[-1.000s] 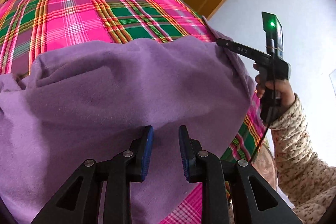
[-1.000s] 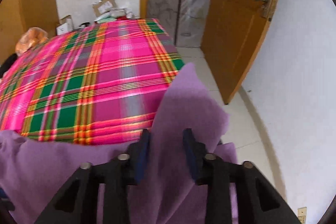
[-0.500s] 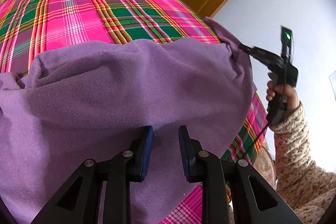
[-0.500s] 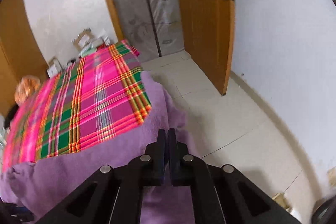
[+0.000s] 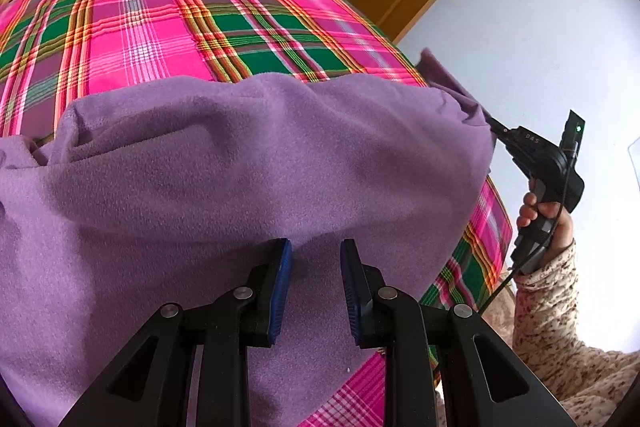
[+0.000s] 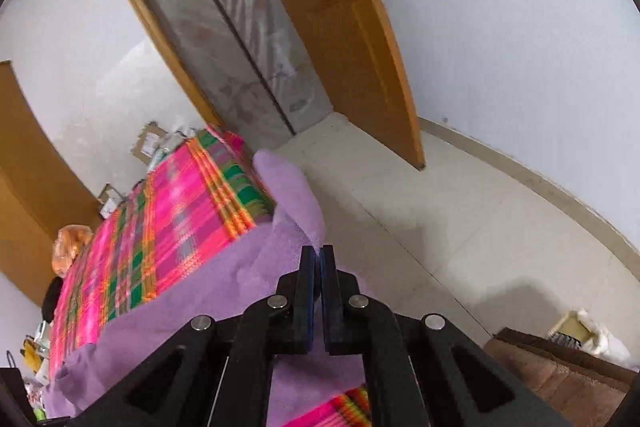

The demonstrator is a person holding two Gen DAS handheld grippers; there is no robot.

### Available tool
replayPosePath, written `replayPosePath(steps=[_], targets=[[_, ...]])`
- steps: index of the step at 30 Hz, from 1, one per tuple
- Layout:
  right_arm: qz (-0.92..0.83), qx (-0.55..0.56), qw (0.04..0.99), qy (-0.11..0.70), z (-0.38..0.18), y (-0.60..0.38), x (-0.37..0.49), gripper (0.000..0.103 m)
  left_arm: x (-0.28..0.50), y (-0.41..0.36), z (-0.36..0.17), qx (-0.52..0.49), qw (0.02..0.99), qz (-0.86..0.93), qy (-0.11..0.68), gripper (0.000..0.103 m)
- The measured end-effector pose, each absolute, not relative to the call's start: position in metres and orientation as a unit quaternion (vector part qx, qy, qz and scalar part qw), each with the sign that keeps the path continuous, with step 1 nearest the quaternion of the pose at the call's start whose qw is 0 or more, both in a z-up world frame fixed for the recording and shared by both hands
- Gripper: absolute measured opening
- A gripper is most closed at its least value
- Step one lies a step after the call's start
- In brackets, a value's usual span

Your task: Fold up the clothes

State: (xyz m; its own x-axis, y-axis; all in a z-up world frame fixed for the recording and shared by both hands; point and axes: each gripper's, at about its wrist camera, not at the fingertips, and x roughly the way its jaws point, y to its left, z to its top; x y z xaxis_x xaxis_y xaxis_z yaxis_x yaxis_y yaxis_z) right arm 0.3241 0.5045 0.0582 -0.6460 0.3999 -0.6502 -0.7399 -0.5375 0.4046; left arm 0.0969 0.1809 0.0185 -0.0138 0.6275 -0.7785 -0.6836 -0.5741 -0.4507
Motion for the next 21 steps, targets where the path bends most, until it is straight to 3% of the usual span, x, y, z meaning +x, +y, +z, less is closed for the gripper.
replayPosePath(steps=[5,16,21], targets=[[0.827,-0.228,0.338,0.388,0.043,0.506,0.341,0.003,0.097,0.180,0.018,-0.530,0.461,0.711,0.023,0.026],[0.848,-0.172,0.339,0.370,0.075,0.493,0.356,0.002,0.096,0.182,0.017,-0.533,0.461,0.709,0.018,0.026],[0.831,-0.190,0.352,0.388,0.059,0.494,0.365,0.002,0.097,0.177,0.018,-0.533,0.463,0.708,0.017,0.026]])
